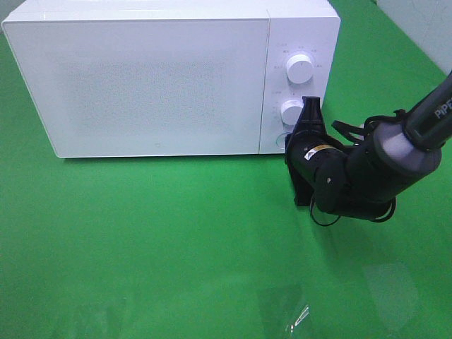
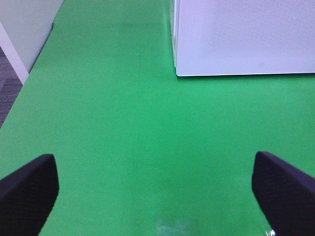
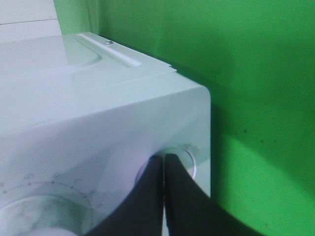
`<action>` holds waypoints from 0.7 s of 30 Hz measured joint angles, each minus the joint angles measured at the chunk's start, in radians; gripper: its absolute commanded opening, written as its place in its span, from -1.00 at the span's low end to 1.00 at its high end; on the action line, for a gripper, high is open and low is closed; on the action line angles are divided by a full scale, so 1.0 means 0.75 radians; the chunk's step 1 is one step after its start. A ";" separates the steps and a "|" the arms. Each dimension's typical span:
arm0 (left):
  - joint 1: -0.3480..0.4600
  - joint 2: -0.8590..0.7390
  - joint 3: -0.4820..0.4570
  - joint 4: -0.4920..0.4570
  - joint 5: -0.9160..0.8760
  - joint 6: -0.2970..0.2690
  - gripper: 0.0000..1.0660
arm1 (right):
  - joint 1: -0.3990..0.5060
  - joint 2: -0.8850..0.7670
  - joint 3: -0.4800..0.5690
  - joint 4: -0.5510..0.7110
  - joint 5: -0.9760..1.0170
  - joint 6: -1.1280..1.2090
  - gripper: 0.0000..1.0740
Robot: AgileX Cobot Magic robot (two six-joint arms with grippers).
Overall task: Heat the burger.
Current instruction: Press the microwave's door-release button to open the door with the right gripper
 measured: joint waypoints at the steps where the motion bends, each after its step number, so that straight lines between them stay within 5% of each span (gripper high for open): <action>1: 0.000 0.000 0.000 0.000 0.000 0.000 0.87 | 0.000 0.000 0.000 0.000 0.000 0.000 -1.00; 21: 0.000 0.000 0.000 0.000 0.000 0.000 0.87 | 0.012 0.031 -0.064 0.036 -0.004 -0.031 -1.00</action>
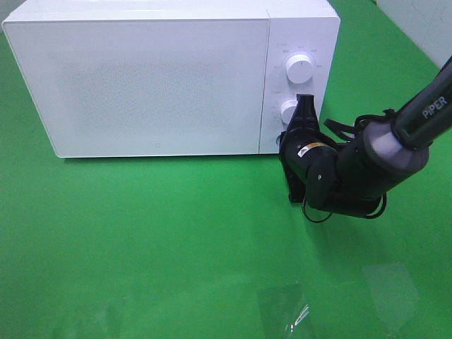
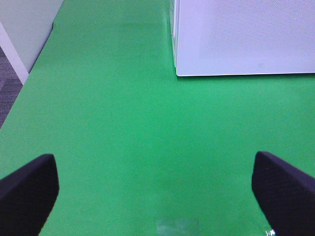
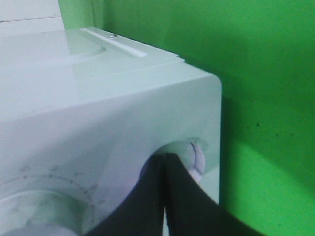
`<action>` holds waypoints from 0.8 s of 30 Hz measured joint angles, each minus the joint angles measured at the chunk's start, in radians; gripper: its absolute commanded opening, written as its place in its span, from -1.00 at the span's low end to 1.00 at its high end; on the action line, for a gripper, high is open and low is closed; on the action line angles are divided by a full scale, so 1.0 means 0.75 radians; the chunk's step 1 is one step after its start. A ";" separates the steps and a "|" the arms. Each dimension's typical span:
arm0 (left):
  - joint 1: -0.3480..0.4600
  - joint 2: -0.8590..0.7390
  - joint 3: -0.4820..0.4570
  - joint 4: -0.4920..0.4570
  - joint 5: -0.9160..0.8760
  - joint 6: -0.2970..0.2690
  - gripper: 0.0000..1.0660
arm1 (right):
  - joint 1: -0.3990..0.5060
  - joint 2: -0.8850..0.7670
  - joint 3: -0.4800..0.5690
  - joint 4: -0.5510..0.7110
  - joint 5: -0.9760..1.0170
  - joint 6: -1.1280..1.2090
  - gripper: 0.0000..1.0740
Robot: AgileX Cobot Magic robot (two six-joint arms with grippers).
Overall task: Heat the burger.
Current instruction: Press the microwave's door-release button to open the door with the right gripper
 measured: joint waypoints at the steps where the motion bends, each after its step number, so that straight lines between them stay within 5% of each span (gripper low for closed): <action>1: 0.000 0.000 0.000 0.000 0.000 0.000 0.87 | 0.007 0.013 -0.012 0.020 -0.004 -0.011 -1.00; 24: 0.000 0.000 0.000 0.000 0.000 0.000 0.87 | 0.029 0.073 -0.073 0.103 -0.059 -0.061 -1.00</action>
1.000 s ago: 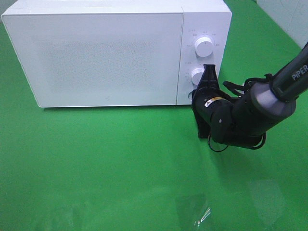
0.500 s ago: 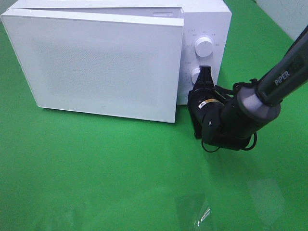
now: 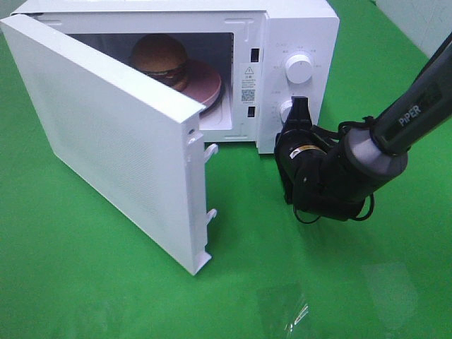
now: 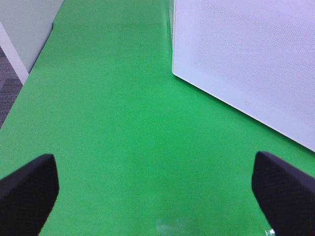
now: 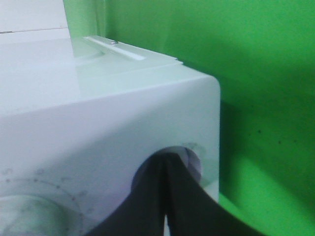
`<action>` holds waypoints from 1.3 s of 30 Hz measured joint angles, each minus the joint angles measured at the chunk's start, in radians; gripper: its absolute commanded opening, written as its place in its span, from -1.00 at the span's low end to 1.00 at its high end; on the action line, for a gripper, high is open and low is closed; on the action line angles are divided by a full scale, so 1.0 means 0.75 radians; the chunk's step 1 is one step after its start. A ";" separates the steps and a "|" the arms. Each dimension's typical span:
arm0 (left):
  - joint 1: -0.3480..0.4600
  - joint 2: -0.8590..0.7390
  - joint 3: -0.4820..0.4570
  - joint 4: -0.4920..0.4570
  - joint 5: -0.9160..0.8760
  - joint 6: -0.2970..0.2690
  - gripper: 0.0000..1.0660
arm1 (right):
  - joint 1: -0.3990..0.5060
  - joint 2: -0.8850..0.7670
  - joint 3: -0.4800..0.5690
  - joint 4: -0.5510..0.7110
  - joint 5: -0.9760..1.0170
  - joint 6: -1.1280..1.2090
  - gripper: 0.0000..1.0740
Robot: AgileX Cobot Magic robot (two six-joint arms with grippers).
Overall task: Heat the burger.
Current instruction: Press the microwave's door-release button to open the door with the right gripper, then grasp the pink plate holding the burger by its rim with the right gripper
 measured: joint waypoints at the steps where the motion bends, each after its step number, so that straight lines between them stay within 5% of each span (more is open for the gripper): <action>1: 0.000 0.000 0.000 0.000 0.000 0.000 0.87 | 0.000 0.000 0.000 0.001 0.004 0.000 -1.00; 20: 0.000 0.000 0.000 0.000 0.000 0.000 0.87 | -0.019 -0.068 0.071 -0.097 0.045 0.011 -1.00; 33: 0.000 0.000 0.000 0.000 0.000 0.000 0.87 | 0.011 -0.252 0.324 -0.340 0.097 0.147 -1.00; 39: 0.000 0.000 0.000 0.000 0.000 0.000 0.87 | 0.011 -0.469 0.424 -0.380 0.349 -0.053 -0.97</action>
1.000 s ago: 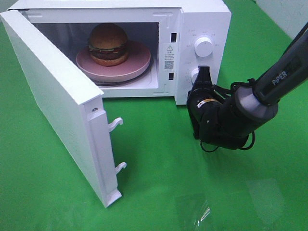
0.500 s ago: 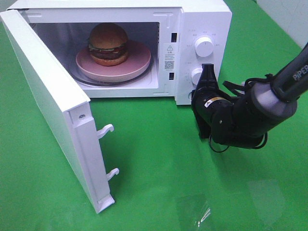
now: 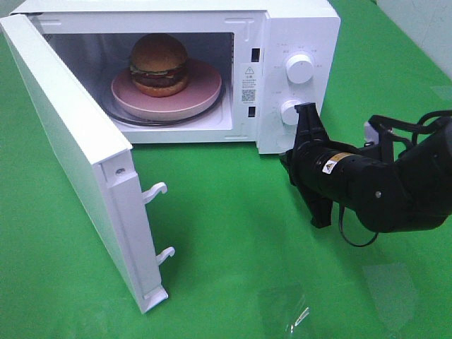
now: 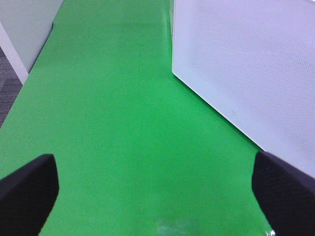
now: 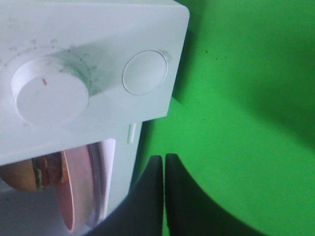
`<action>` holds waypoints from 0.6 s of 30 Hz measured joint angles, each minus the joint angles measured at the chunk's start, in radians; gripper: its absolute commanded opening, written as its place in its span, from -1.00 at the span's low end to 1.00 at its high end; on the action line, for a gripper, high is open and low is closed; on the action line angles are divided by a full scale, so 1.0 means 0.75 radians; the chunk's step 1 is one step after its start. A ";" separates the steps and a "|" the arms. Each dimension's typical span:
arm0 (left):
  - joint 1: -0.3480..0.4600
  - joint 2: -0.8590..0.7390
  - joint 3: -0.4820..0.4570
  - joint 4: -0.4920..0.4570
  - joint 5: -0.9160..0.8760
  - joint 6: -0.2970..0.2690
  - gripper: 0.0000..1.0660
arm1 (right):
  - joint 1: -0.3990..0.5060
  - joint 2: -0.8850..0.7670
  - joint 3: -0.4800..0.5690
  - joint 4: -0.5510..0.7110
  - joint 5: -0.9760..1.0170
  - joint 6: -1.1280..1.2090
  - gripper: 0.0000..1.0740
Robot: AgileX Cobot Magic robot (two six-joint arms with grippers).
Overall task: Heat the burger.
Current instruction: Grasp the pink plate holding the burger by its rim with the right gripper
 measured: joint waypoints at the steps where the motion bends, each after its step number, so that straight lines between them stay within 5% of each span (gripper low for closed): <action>1: 0.000 0.000 0.000 0.000 0.000 0.000 0.87 | 0.000 0.000 0.000 0.000 0.000 0.000 -0.97; 18: 0.000 0.000 0.000 0.000 0.000 0.000 0.87 | -0.067 -0.311 -0.020 -0.012 0.723 -0.953 -0.95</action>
